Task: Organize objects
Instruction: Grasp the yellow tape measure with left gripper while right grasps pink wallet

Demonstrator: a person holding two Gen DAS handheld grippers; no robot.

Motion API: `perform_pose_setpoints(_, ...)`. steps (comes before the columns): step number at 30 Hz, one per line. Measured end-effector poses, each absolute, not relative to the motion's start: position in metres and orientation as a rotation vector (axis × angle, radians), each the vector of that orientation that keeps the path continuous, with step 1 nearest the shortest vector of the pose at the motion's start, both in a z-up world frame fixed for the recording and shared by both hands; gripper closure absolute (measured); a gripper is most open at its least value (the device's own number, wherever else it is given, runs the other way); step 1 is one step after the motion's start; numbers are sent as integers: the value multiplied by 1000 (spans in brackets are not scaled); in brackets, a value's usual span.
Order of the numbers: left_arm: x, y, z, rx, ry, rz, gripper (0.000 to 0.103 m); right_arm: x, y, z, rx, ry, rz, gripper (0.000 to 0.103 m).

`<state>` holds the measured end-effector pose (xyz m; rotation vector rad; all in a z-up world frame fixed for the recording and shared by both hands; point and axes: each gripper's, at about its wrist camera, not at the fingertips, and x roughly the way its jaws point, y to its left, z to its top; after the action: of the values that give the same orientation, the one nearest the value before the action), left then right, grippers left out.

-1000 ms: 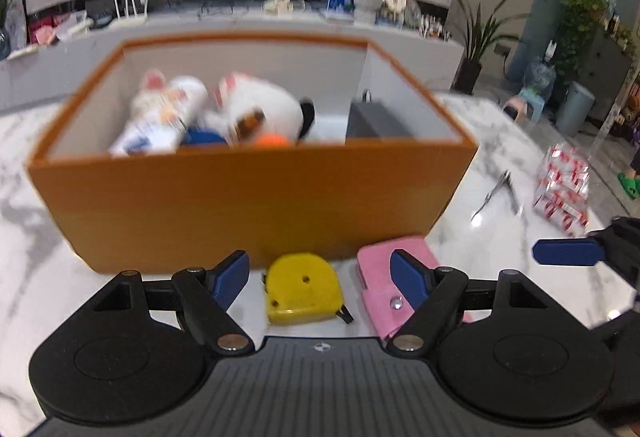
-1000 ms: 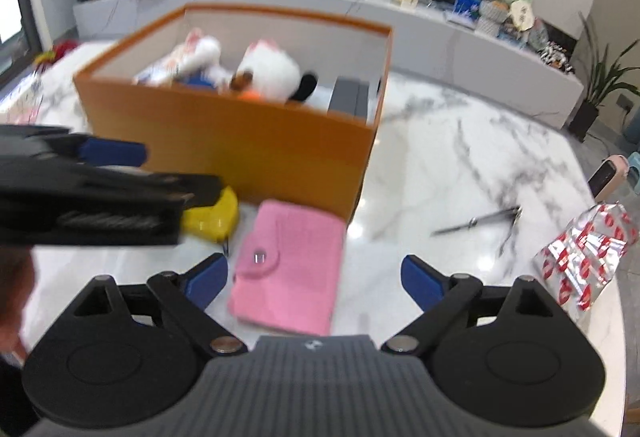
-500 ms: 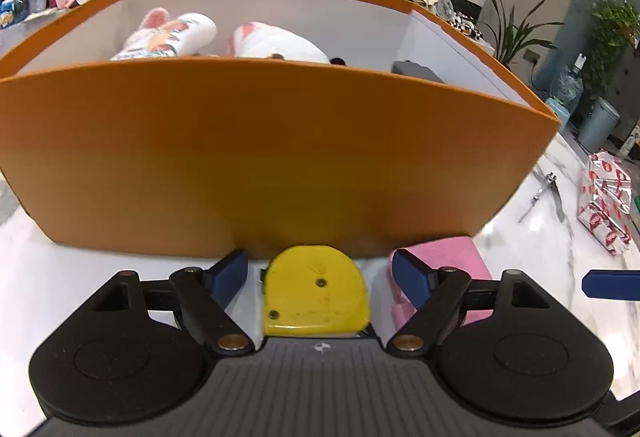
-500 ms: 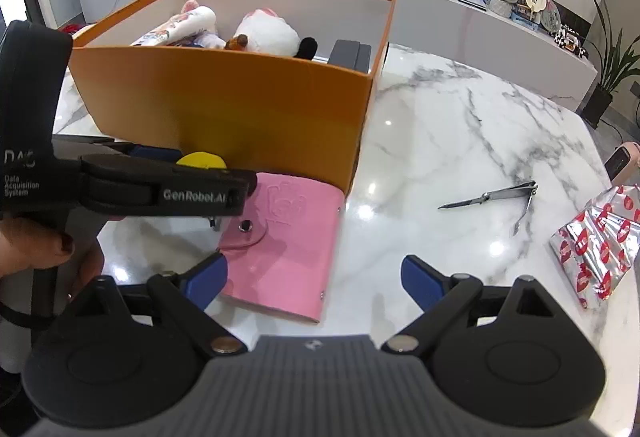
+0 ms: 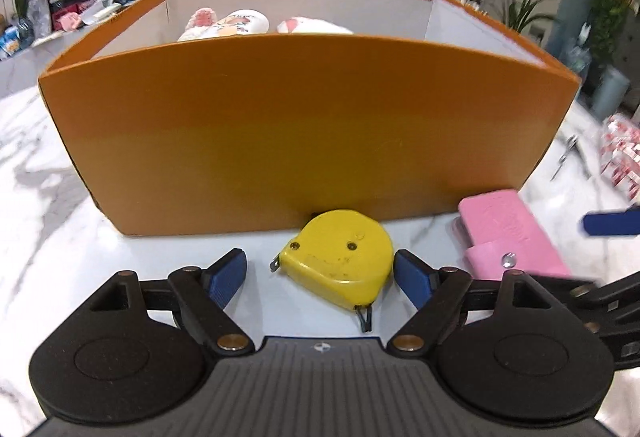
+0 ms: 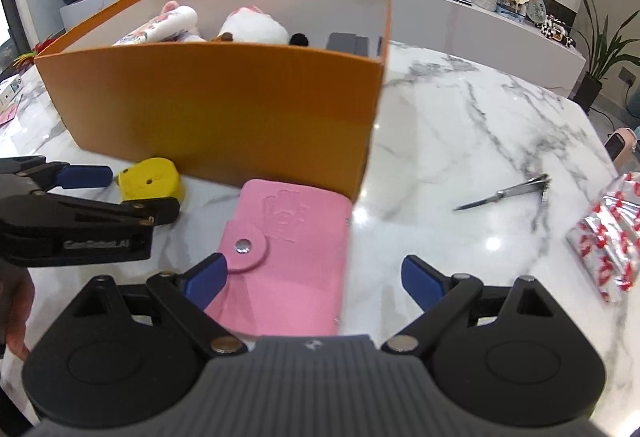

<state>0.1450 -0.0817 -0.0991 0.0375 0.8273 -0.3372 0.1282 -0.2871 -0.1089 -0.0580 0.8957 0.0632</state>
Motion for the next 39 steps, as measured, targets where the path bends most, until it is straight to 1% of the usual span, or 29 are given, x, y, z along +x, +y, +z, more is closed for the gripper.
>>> perform_pose_setpoints(3, 148, -76, -100, -19, 802, -377, 8, 135, -281, -115, -37, 902, 57, 9)
perform_pose_setpoints(6, 151, -77, -104, -6, 765, -400, 8, 140, -277, -120, -34, 903, 32, 9)
perform_pose_setpoints(8, 150, -79, -105, 11, 750, -417, 3, 142, -275, -123, -33, 903, 21, 9)
perform_pose_setpoints(16, 140, -74, -109, 37, 689, -470, 5, 141, -273, -132, -37, 912, 32, 7)
perform_pose_setpoints(18, 139, -74, -108, 45, 679, -486, 8, 140, -272, -131, -45, 917, 34, 7)
perform_pose_setpoints(19, 139, -74, -108, 50, 678, -492, 12, 140, -273, -131, -45, 921, 33, 7)
perform_pose_setpoints(20, 138, -75, -108, 56, 673, -500, 21, 139, -274, -131, -42, 923, 31, 7)
perform_pose_setpoints(21, 141, -76, -108, 64, 669, -512, 25, 138, -275, -131, -40, 924, 27, 7)
perform_pose_setpoints(23, 140, -80, -109, 101, 662, -524, 33, 139, -277, -130, -33, 926, 24, 7)
perform_pose_setpoints(25, 139, -88, -112, 142, 649, -533, 36, 139, -279, -131, -23, 927, 23, 7)
perform_pose_setpoints(30, 141, -90, -111, 148, 653, -532, 36, 139, -280, -133, -23, 910, 22, 4)
perform_pose_setpoints(39, 138, -79, -106, 130, 701, -396, 39, 141, -277, -135, -10, 881, 7, 2)
